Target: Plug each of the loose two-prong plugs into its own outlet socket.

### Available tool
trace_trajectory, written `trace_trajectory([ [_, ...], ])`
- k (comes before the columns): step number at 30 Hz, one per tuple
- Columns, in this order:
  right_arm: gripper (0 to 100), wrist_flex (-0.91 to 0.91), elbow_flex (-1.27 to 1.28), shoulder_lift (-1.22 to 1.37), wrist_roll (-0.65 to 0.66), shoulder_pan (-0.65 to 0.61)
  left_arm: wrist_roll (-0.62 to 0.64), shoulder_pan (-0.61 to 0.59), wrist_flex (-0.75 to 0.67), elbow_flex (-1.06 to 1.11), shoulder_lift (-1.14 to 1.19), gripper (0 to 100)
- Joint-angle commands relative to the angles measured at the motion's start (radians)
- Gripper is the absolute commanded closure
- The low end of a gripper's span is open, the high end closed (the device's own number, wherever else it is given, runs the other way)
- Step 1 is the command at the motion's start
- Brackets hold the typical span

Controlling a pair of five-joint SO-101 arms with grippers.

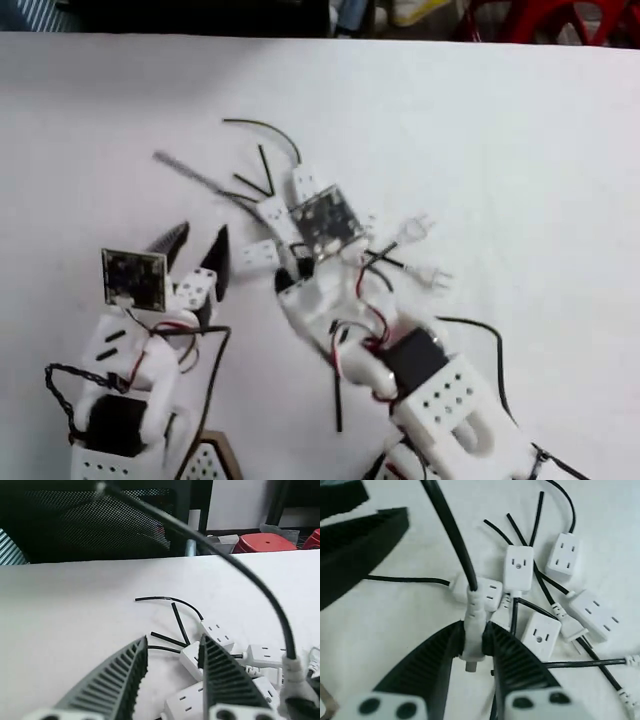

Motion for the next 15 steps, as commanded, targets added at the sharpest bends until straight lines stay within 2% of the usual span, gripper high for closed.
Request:
trace_trajectory([
  [1,98.1,-0.025,0.005,-0.061,-0.006,-0.062,0.006,0.047,-0.021,-0.040,-0.010,80],
  [6,98.1,-0.025,0.015,-0.079,-0.003,-0.125,-0.009,0.119,-0.020,-0.044,-0.010,80],
  [15,98.1,-0.025,0.018,-0.074,0.002,-0.140,-0.178,0.206,0.003,-0.064,-0.012,80],
])
